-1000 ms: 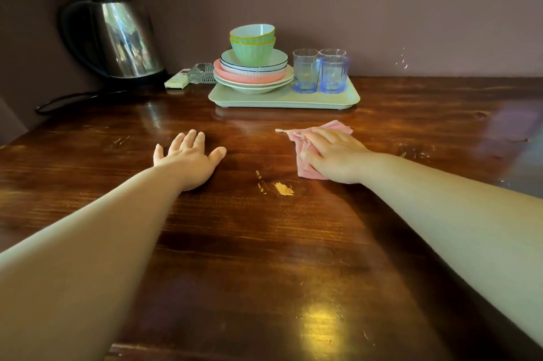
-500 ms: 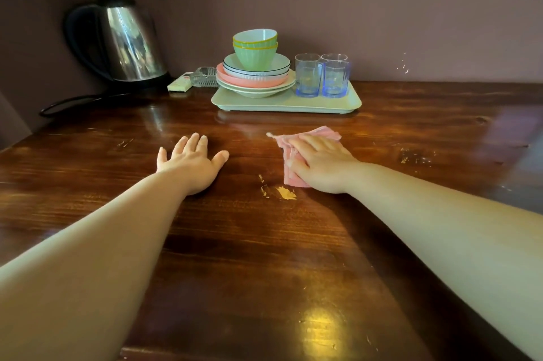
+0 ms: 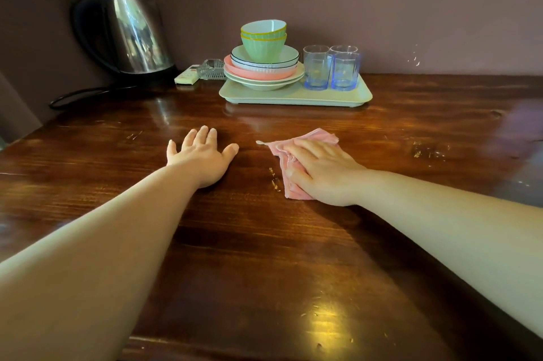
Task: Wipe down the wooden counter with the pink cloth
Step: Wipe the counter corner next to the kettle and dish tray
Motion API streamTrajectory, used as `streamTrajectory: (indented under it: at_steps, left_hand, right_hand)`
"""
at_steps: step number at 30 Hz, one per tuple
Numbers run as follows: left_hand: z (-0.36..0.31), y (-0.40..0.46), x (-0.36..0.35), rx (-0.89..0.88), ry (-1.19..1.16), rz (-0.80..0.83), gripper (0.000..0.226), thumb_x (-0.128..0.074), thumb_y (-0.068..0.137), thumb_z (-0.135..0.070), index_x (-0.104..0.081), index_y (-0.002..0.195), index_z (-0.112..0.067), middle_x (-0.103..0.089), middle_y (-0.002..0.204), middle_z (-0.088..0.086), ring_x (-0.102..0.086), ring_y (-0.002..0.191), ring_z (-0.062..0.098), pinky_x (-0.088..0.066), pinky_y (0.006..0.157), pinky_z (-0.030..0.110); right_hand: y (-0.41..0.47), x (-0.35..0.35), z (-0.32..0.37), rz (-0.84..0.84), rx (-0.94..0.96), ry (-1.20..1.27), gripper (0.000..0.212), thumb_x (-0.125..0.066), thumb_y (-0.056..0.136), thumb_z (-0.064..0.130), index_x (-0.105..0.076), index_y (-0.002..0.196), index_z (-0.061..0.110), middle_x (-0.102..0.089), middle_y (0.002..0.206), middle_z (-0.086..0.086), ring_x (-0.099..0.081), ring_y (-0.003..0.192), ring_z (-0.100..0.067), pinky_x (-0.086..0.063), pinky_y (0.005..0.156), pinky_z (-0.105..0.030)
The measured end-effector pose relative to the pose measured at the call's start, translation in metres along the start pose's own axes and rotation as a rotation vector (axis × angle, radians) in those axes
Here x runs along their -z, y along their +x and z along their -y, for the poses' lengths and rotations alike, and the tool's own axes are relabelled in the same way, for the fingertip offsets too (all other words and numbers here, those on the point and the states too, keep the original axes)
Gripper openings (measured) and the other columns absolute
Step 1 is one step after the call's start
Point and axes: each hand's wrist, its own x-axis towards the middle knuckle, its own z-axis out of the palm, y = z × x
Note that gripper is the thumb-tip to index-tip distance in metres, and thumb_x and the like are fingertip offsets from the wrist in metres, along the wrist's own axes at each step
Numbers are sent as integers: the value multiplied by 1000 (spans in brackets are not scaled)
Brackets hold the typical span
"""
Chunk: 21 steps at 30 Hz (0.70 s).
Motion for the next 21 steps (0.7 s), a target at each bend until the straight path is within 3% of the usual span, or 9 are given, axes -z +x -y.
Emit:
streamTrajectory:
  at_steps: [5, 10, 16, 19, 21]
  left_hand:
    - [-3, -3, 3, 0, -4, 3, 78, -11, 93, -69, -4, 155, -24, 4, 163, -5, 7, 148, 16, 2, 118, 52]
    - [-1, -2, -1, 2, -6, -6, 78, -11, 92, -70, -4, 155, -24, 4, 163, -5, 7, 149, 16, 2, 118, 52]
    - [-1, -3, 16, -5, -92, 92, 75, -18, 95, -66, -2, 155, -24, 6, 162, -5, 8, 148, 17, 3, 117, 51]
    - [10, -10, 29, -16, -331, 54, 65, -29, 100, -54, -10, 155, -24, -11, 162, 2, -6, 148, 25, 0, 117, 48]
    - [21, -17, 32, -50, -347, 4, 60, -37, 101, -46, -18, 154, -25, -23, 159, 4, -18, 146, 27, -4, 118, 47]
  right_hand:
    - [24, 11, 17, -10, -118, -13, 57, -17, 105, 43, -12, 161, 32, -8, 169, 5, -4, 155, -19, -5, 125, -46]
    - [-5, -8, 23, 26, 15, 6, 60, -13, 101, 51, -8, 160, 36, -5, 168, 7, 1, 155, -18, 0, 123, -45]
    - [23, 4, 41, -4, -80, -10, 58, -17, 105, 47, -11, 160, 33, -5, 169, 4, -1, 155, -20, -3, 125, -48]
    - [8, -5, 50, 15, 11, 27, 59, -12, 103, 48, -10, 160, 33, -8, 169, 4, -2, 155, -20, -3, 125, -48]
    - [-4, -13, 52, 9, 78, 30, 64, -7, 98, 52, -11, 159, 34, -9, 168, 6, -3, 155, -18, -3, 125, -48]
